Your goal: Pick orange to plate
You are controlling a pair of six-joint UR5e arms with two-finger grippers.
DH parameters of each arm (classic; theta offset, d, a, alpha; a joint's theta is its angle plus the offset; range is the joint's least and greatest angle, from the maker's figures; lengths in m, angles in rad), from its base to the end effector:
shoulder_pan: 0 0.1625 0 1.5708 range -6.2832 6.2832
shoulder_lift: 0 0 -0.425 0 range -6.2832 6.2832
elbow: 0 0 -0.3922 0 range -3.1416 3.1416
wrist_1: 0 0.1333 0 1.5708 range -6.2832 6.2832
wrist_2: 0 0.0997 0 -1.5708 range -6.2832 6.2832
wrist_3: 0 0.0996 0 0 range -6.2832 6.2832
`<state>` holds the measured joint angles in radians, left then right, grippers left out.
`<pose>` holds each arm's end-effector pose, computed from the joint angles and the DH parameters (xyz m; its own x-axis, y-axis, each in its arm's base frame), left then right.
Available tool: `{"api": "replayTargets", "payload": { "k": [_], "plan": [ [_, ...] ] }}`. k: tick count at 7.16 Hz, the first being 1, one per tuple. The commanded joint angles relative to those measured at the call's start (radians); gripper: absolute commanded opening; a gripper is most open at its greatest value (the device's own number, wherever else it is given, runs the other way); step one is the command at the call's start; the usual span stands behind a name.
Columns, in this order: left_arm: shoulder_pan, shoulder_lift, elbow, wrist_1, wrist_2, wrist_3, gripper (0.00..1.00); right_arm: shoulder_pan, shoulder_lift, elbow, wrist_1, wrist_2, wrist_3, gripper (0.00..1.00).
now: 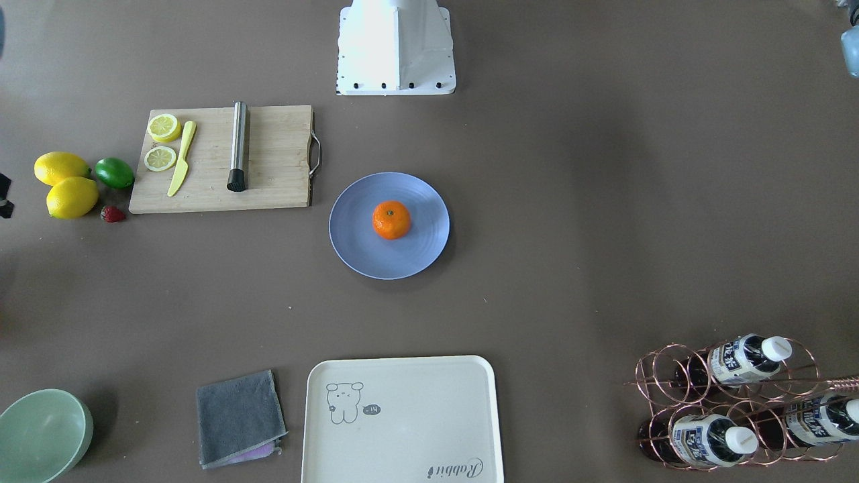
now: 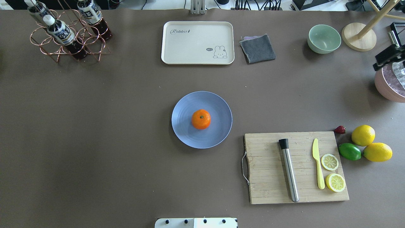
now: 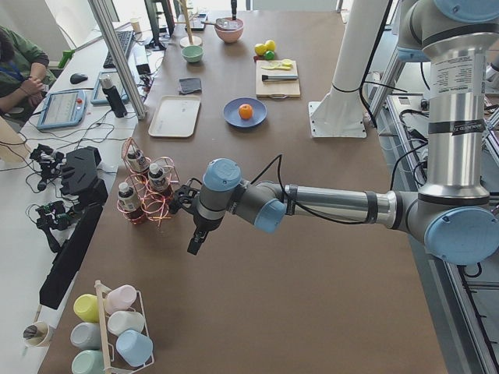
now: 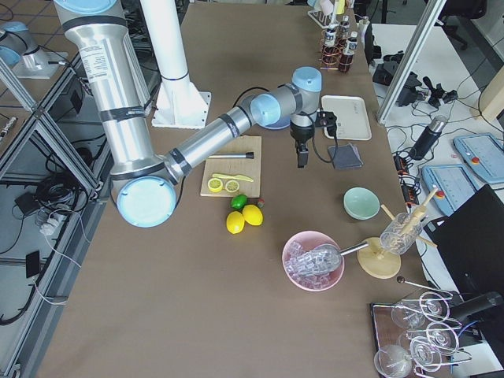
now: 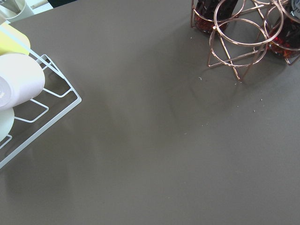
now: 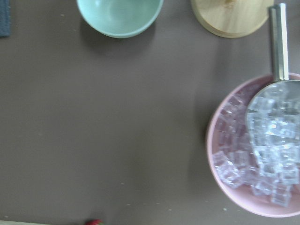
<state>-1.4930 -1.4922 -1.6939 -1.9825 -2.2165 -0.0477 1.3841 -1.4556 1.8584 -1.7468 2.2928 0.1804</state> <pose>-0.0356 -0.4872 0.5962 0.7781 0.2833 -0.5606 -0.0327 0.9096 0.4143 -0.0309 -0.5270 0.4814 0.7308 -0.1089 0.6739 0.0506 0.9931 0.1057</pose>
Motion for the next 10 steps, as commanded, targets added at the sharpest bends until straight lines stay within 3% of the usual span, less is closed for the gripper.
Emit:
{"api": "replayTargets", "payload": {
  "k": [1,2,3,10],
  "plan": [
    [-0.106,0.000,-0.004,0.153,-0.053,0.153,0.98,0.287,-0.080,-0.228,0.001,0.059,-0.388,1.00],
    [-0.134,0.015,-0.003,0.156,-0.131,0.154,0.98,0.332,-0.133,-0.269,0.031,0.047,-0.409,1.00],
    [-0.169,0.035,-0.009,0.154,-0.138,0.154,0.98,0.390,-0.159,-0.256,0.045,0.054,-0.404,1.00],
    [-0.167,0.035,-0.007,0.154,-0.132,0.154,0.98,0.405,-0.169,-0.237,0.046,0.053,-0.401,1.00]
  ]
}}
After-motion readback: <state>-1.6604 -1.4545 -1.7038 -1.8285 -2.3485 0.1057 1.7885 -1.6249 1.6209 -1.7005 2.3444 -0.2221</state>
